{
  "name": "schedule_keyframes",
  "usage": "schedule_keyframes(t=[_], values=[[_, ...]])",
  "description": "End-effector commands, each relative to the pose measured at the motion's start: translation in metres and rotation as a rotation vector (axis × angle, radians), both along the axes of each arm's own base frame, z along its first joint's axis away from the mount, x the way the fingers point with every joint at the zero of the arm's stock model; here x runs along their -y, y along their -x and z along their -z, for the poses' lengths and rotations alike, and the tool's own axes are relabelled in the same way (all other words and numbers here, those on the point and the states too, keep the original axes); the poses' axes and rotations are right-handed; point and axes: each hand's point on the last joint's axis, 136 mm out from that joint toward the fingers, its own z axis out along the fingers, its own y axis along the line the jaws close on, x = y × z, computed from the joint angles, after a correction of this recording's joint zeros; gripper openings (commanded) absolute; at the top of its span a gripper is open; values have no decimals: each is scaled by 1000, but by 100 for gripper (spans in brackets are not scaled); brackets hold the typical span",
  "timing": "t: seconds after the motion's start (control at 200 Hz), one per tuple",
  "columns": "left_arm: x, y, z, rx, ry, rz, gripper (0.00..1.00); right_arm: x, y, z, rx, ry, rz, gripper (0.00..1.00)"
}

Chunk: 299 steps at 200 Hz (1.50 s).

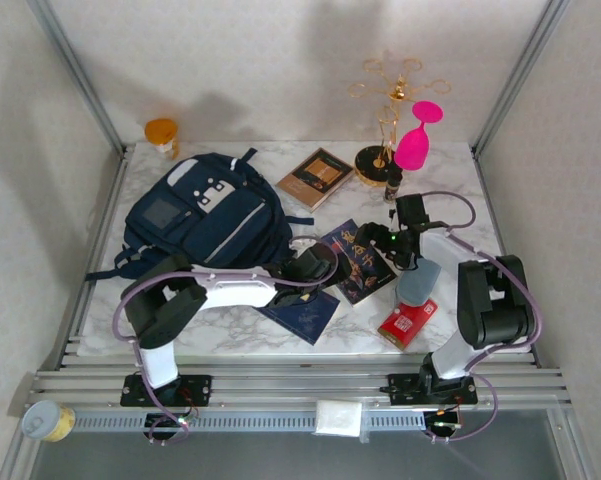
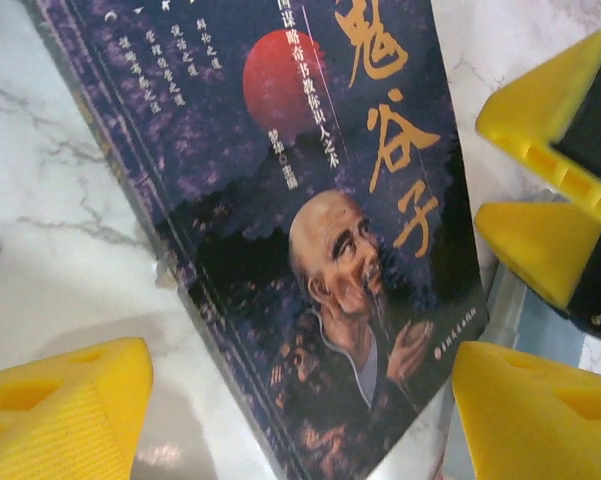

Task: Pack the student bag

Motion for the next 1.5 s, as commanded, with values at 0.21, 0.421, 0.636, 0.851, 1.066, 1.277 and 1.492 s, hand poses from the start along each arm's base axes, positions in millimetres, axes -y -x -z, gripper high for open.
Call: schedule_keyframes(t=[0.21,0.421,0.636,0.851,1.066,1.277,1.492], values=[[2,-27,27,-44,-4,-46,78,-2,-4,18,-26,2,-31,99],[2,-47,35,-32,1,-58,76,-16,12,7,-30,-68,-77,99],[9,-78,39,-7,9,-33,68,-30,31,-11,-37,-147,-144,99],[-10,-105,44,9,-23,-44,66,-22,38,-9,-39,-107,-142,99],[-9,-93,43,-13,-44,-21,66,-7,17,-2,-23,5,-92,98],[-12,-78,37,-27,-72,-41,66,-16,12,13,-52,-2,-121,97],[5,-62,22,-9,-7,9,65,-35,16,10,-54,-36,-183,93]])
